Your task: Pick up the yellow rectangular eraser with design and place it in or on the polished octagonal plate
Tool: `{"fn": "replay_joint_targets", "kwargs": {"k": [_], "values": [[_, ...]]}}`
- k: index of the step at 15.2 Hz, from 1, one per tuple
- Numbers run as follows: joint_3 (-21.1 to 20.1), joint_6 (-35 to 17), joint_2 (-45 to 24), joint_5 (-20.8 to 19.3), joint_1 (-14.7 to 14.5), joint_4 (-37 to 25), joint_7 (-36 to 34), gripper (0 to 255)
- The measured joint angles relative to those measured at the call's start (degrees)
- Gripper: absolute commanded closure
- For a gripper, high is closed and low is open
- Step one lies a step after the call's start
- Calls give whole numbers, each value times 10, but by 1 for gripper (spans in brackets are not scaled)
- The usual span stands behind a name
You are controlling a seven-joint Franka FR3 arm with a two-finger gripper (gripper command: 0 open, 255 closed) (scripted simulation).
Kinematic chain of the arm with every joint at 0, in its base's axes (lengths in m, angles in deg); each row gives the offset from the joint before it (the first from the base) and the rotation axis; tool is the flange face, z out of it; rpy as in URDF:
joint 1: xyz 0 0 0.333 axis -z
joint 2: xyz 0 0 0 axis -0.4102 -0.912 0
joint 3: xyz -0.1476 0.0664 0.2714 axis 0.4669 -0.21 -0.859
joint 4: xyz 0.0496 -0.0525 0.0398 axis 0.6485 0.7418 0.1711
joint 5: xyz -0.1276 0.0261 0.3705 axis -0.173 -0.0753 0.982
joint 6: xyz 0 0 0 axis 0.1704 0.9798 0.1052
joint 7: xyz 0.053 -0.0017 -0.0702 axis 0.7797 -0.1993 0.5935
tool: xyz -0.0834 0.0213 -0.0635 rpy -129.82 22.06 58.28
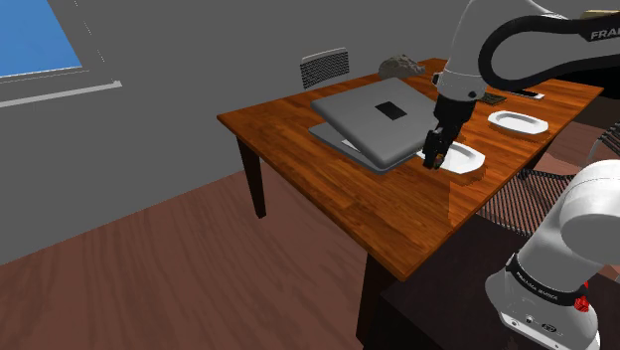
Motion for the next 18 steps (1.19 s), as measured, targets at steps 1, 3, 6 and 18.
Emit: {"fn": "replay_joint_targets", "kwargs": {"k": [1, 3, 6, 18], "values": [[12, -2, -5, -9, 8, -3, 13, 255], [38, 1, -9, -30, 25, -9, 42, 255], [80, -11, -32, -60, 50, -20, 87, 255], [200, -57, -140, -125, 102, -87, 218, 255]]}}
